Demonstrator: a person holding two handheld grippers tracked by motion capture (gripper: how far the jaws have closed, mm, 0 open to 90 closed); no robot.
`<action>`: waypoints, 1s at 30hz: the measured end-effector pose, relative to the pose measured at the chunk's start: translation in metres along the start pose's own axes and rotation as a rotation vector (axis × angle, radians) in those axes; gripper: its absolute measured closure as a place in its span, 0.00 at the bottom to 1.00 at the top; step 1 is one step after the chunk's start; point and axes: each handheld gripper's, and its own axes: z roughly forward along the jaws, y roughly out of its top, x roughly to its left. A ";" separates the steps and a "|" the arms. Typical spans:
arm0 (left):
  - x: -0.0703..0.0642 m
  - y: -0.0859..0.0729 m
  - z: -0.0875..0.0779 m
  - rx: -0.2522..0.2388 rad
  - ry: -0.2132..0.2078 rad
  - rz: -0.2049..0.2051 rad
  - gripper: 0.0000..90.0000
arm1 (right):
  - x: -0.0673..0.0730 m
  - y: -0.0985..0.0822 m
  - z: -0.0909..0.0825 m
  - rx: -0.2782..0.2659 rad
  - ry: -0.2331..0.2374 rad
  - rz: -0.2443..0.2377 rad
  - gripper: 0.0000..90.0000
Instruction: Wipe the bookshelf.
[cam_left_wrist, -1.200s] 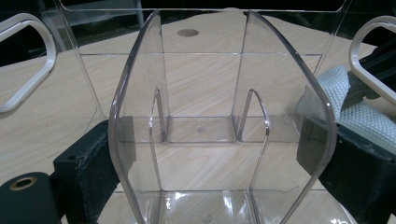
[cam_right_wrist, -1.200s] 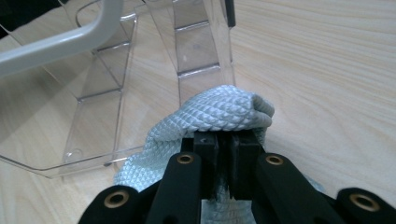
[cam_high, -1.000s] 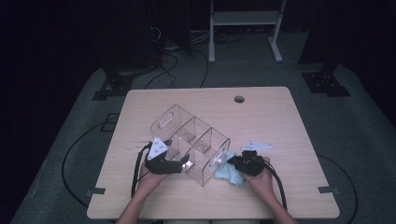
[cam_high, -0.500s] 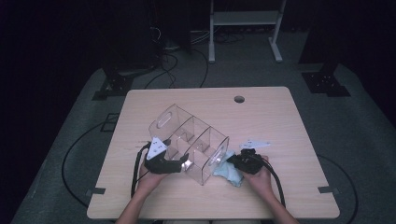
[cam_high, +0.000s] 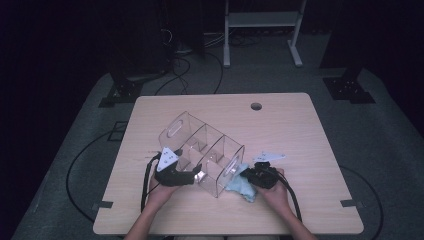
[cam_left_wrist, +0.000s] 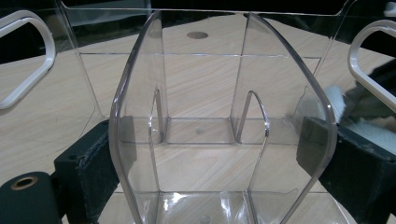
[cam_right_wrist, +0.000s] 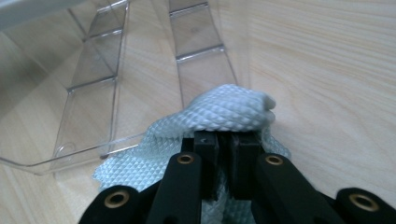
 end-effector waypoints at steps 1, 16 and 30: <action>0.000 0.000 0.000 -0.001 0.003 -0.003 0.09 | 0.005 -0.001 0.000 -0.001 0.015 -0.003 0.93; 0.004 -0.001 -0.001 -0.004 -0.003 -0.013 0.08 | 0.015 -0.001 0.003 0.001 0.003 -0.045 0.93; 0.008 -0.003 -0.004 -0.010 0.012 -0.040 0.08 | 0.052 -0.007 0.004 0.008 0.146 -0.112 0.93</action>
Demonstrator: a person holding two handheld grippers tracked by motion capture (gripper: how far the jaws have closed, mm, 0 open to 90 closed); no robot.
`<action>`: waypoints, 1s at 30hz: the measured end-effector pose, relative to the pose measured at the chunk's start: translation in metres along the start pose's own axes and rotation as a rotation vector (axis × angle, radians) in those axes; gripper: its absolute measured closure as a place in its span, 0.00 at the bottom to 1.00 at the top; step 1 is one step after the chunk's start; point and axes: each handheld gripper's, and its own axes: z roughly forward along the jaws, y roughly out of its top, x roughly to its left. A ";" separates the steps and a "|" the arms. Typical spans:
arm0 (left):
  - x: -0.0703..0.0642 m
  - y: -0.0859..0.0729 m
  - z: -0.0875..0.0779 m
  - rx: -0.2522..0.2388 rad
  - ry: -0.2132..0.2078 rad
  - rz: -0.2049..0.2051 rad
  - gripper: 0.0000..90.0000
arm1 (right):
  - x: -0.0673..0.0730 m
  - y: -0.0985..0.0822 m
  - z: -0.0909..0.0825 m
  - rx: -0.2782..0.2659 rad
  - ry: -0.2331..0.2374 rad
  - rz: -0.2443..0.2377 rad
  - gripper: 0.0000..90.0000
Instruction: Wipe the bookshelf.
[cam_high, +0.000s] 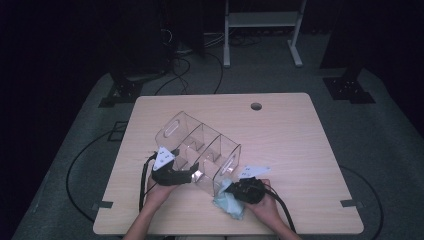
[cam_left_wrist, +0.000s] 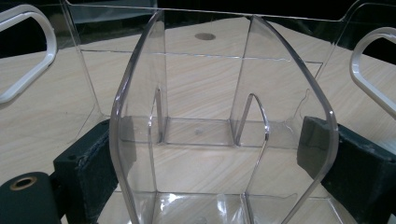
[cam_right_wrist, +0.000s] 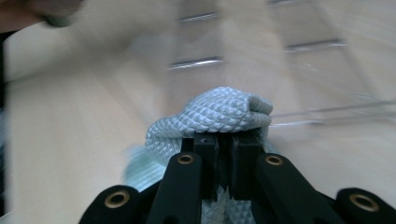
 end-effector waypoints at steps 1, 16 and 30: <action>0.000 0.000 0.000 0.000 0.001 -0.001 0.08 | -0.007 0.001 0.000 -0.003 -0.020 0.013 0.93; 0.000 0.000 0.001 -0.002 0.010 -0.011 0.08 | 0.025 0.000 0.005 0.031 0.079 -0.066 0.93; -0.003 0.000 0.003 -0.004 0.017 -0.014 0.07 | 0.006 0.010 -0.011 -0.030 -0.027 -0.023 0.93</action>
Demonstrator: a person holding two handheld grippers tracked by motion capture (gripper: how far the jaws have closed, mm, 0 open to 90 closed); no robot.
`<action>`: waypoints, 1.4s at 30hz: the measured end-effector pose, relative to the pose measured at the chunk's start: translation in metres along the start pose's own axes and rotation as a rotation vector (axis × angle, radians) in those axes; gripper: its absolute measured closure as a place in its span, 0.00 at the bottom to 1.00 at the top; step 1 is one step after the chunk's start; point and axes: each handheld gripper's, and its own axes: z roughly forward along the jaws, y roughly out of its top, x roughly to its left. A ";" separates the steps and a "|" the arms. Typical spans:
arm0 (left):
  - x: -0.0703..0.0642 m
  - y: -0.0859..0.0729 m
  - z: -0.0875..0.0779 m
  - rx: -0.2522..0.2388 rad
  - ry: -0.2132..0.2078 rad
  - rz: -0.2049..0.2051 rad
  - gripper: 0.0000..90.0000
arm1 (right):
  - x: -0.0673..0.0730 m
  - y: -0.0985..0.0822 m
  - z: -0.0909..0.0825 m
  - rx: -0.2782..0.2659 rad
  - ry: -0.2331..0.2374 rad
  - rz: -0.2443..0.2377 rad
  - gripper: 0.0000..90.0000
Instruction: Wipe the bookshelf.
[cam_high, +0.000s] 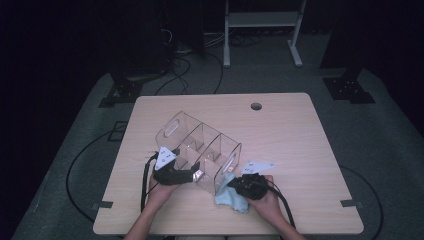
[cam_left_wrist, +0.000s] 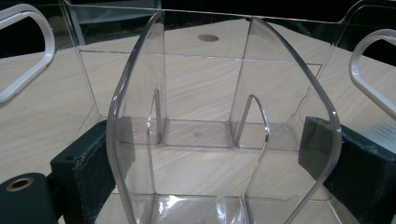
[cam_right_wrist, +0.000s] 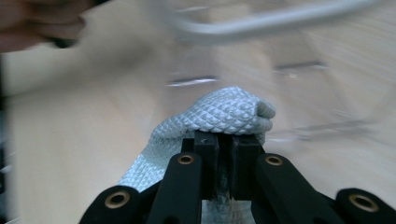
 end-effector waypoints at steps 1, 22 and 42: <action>0.000 0.000 0.000 0.002 0.000 -0.001 0.07 | 0.009 0.000 -0.001 -0.003 0.027 -0.016 0.93; 0.001 -0.001 -0.002 0.009 -0.030 0.003 0.07 | 0.035 0.007 -0.012 -0.047 0.087 -0.106 0.93; 0.001 -0.001 -0.003 0.018 -0.045 0.022 0.08 | 0.022 0.010 -0.019 -0.061 0.055 -0.073 0.93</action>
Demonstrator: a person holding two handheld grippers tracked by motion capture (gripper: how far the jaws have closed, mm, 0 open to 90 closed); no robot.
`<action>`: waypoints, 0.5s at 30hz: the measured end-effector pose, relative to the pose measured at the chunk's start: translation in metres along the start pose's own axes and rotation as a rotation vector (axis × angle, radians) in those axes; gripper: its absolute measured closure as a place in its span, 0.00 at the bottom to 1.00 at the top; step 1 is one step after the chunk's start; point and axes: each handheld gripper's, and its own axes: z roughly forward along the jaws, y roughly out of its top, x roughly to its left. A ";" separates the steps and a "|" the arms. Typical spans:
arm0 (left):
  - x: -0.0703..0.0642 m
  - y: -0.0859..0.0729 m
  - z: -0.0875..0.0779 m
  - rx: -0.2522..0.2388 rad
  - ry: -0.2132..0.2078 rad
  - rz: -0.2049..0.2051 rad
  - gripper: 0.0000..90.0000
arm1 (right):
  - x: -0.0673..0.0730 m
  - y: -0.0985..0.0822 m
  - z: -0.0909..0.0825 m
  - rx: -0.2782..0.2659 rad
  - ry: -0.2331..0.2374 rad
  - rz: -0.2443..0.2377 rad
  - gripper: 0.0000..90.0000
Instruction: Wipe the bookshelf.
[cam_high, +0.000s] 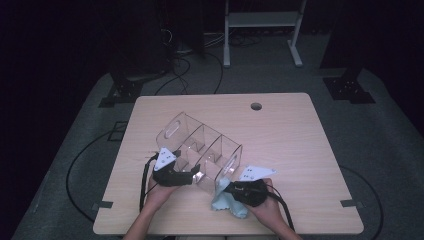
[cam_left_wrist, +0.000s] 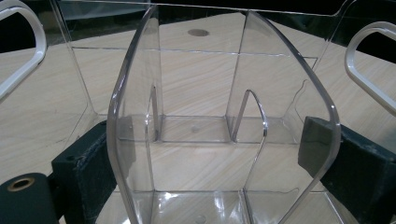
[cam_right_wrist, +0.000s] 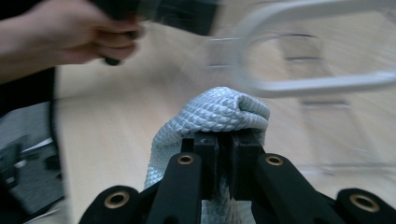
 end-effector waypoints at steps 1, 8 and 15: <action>0.000 0.000 0.000 -0.002 0.000 0.000 0.08 | -0.005 0.000 0.000 0.002 -0.023 0.009 0.93; -0.003 0.000 0.002 0.002 0.019 -0.011 0.06 | 0.010 0.005 -0.002 0.001 0.020 -0.005 0.93; -0.004 -0.001 0.001 0.003 -0.002 0.012 0.08 | 0.016 0.021 -0.019 -0.061 0.004 -0.042 0.93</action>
